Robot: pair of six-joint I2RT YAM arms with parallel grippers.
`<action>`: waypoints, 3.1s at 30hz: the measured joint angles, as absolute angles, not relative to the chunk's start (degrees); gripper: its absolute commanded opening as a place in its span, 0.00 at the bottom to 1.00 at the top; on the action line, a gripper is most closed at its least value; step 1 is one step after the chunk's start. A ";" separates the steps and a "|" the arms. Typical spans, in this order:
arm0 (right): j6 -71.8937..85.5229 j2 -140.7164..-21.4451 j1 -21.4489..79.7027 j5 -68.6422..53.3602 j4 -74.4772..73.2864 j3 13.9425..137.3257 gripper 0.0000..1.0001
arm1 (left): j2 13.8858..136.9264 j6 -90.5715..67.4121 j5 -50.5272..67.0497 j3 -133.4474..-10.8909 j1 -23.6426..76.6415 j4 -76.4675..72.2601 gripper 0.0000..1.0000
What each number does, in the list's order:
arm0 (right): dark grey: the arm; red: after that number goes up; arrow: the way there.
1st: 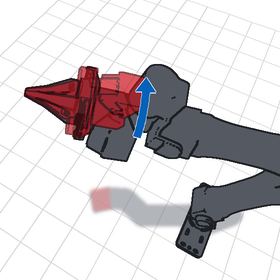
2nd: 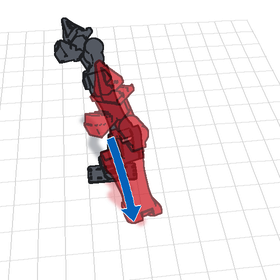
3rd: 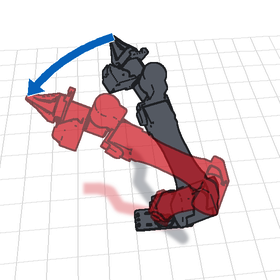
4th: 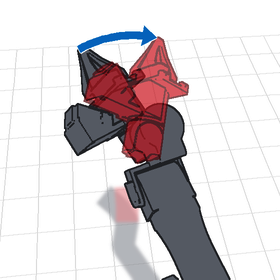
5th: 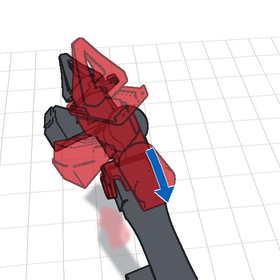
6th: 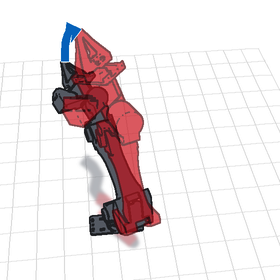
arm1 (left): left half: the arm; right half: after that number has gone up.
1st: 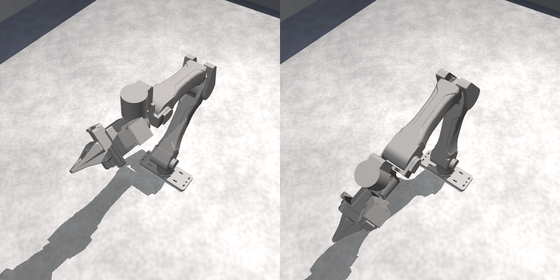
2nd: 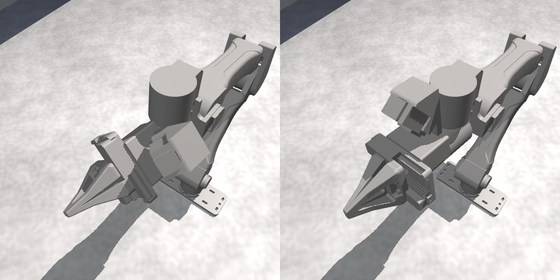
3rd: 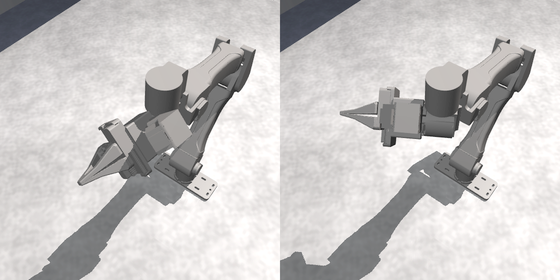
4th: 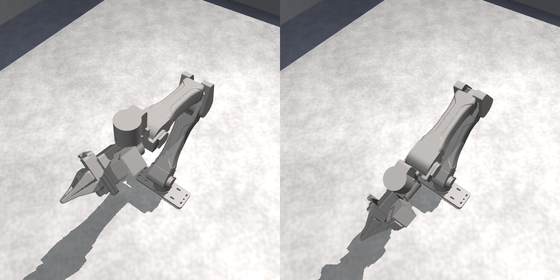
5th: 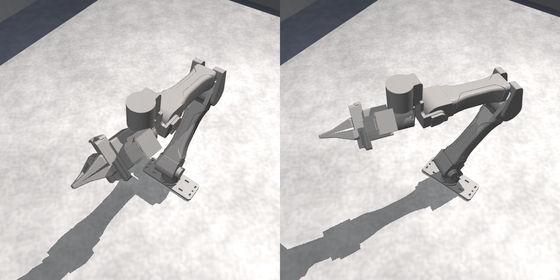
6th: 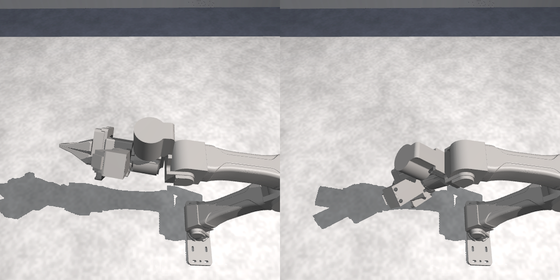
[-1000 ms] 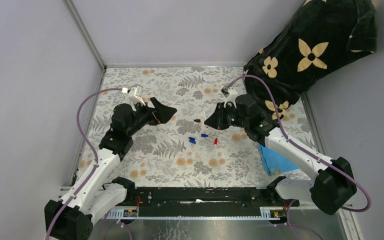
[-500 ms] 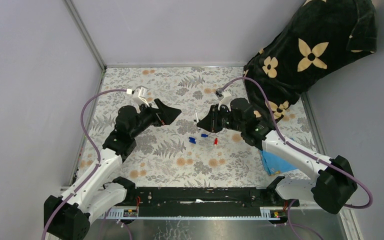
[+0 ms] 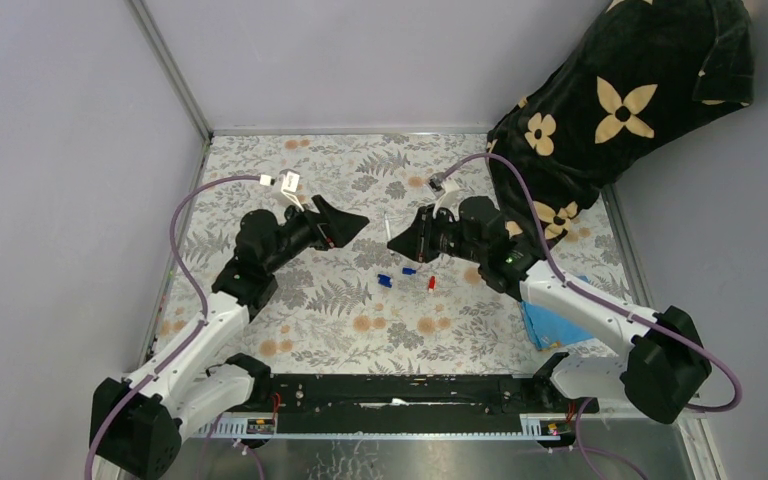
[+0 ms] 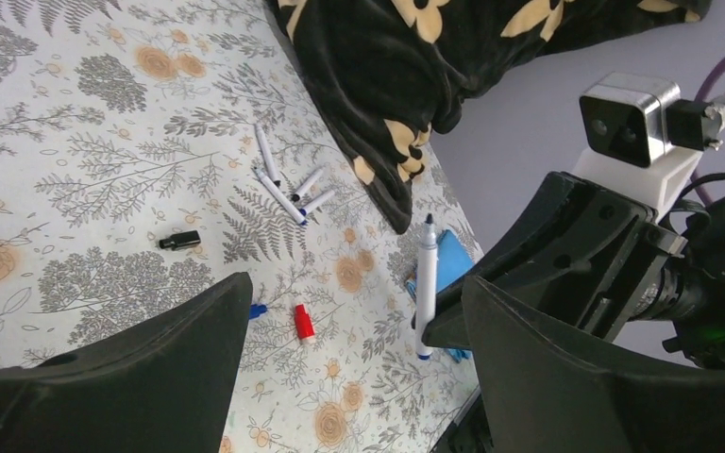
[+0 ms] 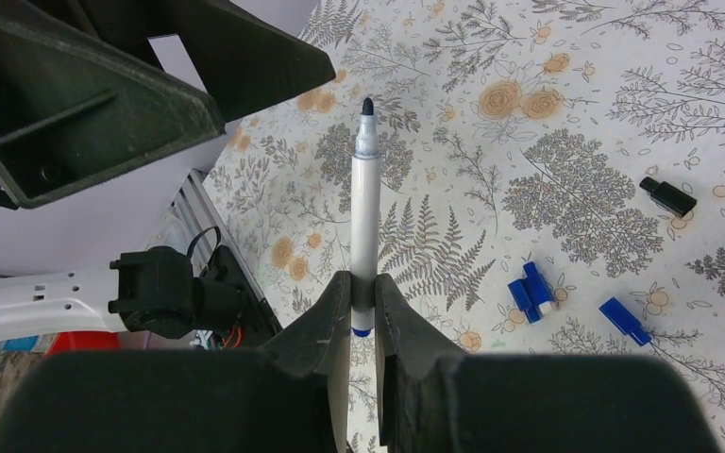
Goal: Insert the pens into the pen caps
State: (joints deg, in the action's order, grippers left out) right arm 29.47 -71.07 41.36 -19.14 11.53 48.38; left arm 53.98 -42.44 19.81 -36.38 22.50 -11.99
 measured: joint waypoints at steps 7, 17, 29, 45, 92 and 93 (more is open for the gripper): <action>29.87 -74.30 42.28 -19.14 12.82 49.82 0.08 | 56.05 -43.11 21.10 -36.40 24.01 -14.26 0.78; 29.87 -75.05 44.01 -19.18 14.11 51.94 0.08 | 58.63 -44.03 21.63 -36.40 25.47 -16.27 0.61; 29.87 -76.40 44.73 -19.11 14.96 53.34 0.08 | 60.20 -44.12 21.71 -36.73 27.51 -17.41 0.42; 29.63 -78.50 45.01 -18.65 15.51 54.48 0.32 | 60.20 -44.45 21.50 -36.77 28.16 -18.20 0.00; -15.11 -104.03 44.95 -7.20 -25.93 71.26 0.51 | 39.88 -21.91 0.67 -39.92 28.21 12.14 0.00; -15.62 -104.42 44.95 -7.22 -26.00 71.48 0.51 | 39.88 -21.91 0.60 -39.92 28.21 12.19 0.00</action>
